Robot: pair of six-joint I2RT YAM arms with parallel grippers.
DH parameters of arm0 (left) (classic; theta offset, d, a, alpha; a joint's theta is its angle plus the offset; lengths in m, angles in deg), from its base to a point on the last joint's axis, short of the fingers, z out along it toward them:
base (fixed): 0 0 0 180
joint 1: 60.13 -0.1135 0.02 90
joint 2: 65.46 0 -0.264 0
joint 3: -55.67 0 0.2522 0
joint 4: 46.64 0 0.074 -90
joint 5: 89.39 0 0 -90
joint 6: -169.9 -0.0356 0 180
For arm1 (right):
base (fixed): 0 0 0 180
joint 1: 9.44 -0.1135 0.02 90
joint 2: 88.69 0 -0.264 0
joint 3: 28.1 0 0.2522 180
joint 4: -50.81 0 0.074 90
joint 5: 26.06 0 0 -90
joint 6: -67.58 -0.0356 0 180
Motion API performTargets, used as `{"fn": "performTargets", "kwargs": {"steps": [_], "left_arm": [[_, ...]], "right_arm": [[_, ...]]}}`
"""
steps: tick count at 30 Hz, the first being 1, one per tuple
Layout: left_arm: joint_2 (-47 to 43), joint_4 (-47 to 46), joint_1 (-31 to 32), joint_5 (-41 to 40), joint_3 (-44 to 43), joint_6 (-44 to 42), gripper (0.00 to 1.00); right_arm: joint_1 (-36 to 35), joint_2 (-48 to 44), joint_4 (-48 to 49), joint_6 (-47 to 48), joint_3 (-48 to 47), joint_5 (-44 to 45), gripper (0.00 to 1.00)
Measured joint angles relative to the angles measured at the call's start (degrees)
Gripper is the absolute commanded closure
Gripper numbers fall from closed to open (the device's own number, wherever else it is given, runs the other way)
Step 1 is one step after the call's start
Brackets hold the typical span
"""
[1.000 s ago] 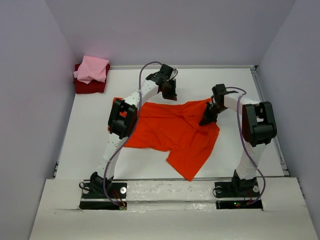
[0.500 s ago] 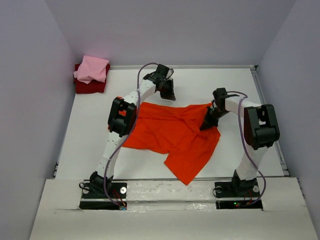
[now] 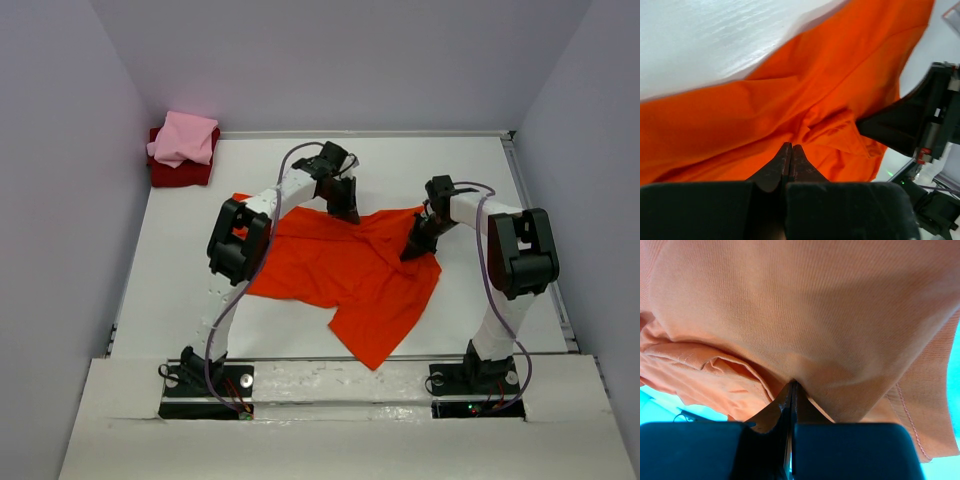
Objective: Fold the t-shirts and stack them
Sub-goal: Fold the flattened tshirt in 1/3 of the way
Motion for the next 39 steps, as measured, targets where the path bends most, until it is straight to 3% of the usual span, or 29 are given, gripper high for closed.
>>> {"fn": "performTargets", "kwargs": {"steps": [7, 14, 19, 28, 39], "left_arm": [[-6.36, -0.94, 0.28, -1.14, 2.6, 0.68, 0.96], [-6.58, -1.88, 0.28, -1.31, 6.19, 0.63, 0.96], [-4.44, -1.75, 0.28, -3.13, 6.27, 0.17, 0.97], [3.1, 0.31, 0.22, -6.8, -1.22, -2.01, 0.97], [5.46, 1.03, 0.0, -9.11, -3.96, -2.1, 0.98]], "right_arm": [[0.0, 0.0, -0.02, 0.07, 0.0, 0.0, 1.0], [0.0, 0.04, -0.35, 0.07, -0.35, 0.0, 1.0], [0.0, 0.37, -0.76, 0.15, -1.16, 0.04, 1.0], [0.0, 0.39, -1.01, 0.48, -1.25, 0.22, 1.0], [0.0, 0.2, -1.4, 0.5, -1.25, 0.28, 1.0]]}}
